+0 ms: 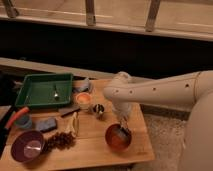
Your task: Wipe red bowl with brush
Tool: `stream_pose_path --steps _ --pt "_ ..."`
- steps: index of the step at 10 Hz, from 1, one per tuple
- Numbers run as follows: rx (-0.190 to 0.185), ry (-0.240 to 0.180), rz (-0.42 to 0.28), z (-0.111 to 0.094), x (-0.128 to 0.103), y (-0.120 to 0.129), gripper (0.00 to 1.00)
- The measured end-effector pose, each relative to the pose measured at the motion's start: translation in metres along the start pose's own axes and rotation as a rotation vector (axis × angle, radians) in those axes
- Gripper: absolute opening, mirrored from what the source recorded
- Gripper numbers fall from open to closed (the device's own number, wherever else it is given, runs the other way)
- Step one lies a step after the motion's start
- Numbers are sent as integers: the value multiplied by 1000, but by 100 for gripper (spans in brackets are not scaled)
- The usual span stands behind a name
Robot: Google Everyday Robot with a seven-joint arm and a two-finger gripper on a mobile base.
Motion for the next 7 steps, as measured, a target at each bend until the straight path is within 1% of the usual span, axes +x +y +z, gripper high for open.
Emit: stream_pose_path --steps 2,3,4,6,7 --pt "-8 -14 -37 -5 -7 14 0" --pt "-11 -20 -40 -6 -13 14 0" --pt "-12 -25 -34 -7 -21 12 0" --pt "4 -29 1 -8 -36 1 0" --pt "13 -25 24 -7 -38 -8 0"
